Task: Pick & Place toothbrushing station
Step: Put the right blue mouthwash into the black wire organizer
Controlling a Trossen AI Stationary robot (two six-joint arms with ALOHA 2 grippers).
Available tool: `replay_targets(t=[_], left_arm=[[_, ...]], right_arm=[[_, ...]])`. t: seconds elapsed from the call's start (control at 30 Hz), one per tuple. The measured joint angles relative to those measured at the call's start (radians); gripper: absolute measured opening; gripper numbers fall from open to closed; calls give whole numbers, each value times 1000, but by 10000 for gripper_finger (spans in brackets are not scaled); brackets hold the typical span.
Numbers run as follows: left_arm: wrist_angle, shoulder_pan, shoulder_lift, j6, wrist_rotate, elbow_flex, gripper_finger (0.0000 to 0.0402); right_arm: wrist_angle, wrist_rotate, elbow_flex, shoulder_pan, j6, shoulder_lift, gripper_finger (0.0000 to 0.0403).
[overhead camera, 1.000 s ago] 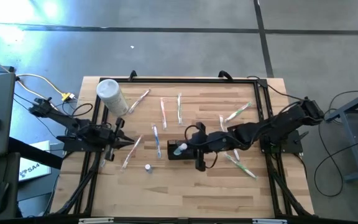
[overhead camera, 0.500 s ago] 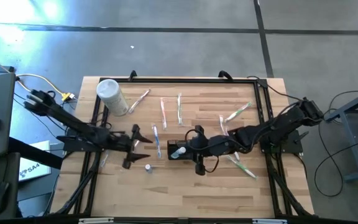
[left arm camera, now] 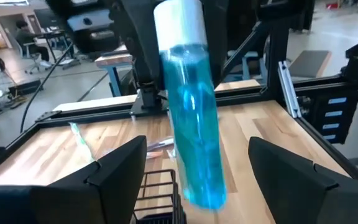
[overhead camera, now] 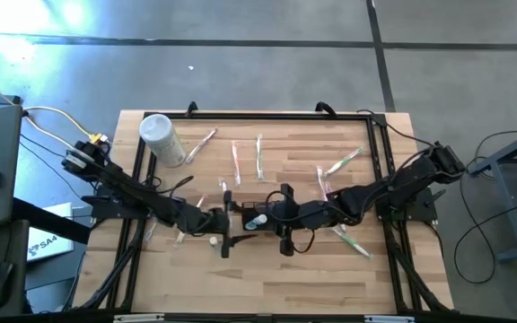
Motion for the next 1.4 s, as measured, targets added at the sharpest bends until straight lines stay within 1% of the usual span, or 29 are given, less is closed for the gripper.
replay_targets(t=[0.13,0.37,0.47,0.57,0.8,0.83,0.93,1.0,1.17,1.3,1.4], left_arm=[[-52,0,9,0,-2,42,281],[-69,0,9,18,-3,44,280],[-88,0,9,19,-9,44,263],[-107,0,9,20,-44,44,222],[-116,0,9,50,-44,44,75],[-118,0,9,48,-47,44,61],[-124,0,9,59,-47,44,61],[-130,0,9,70,-46,45,61],[-190,0,5,94,-59,45,61],[-269,0,-16,97,-80,45,61],[-318,0,-27,77,-84,44,61]], right_arm=[[-7,-1,-1,7,0,5,97],[-16,25,-1,21,5,3,97],[-23,25,-1,22,7,3,97],[-22,25,-1,21,8,3,97],[-29,34,-1,21,2,3,97],[-30,33,-1,21,0,3,98],[-32,32,-1,21,2,3,106],[-32,25,-1,21,23,3,118],[-48,18,-1,28,119,0,167],[-102,19,0,39,181,-17,210],[-168,20,0,39,254,-26,235]])
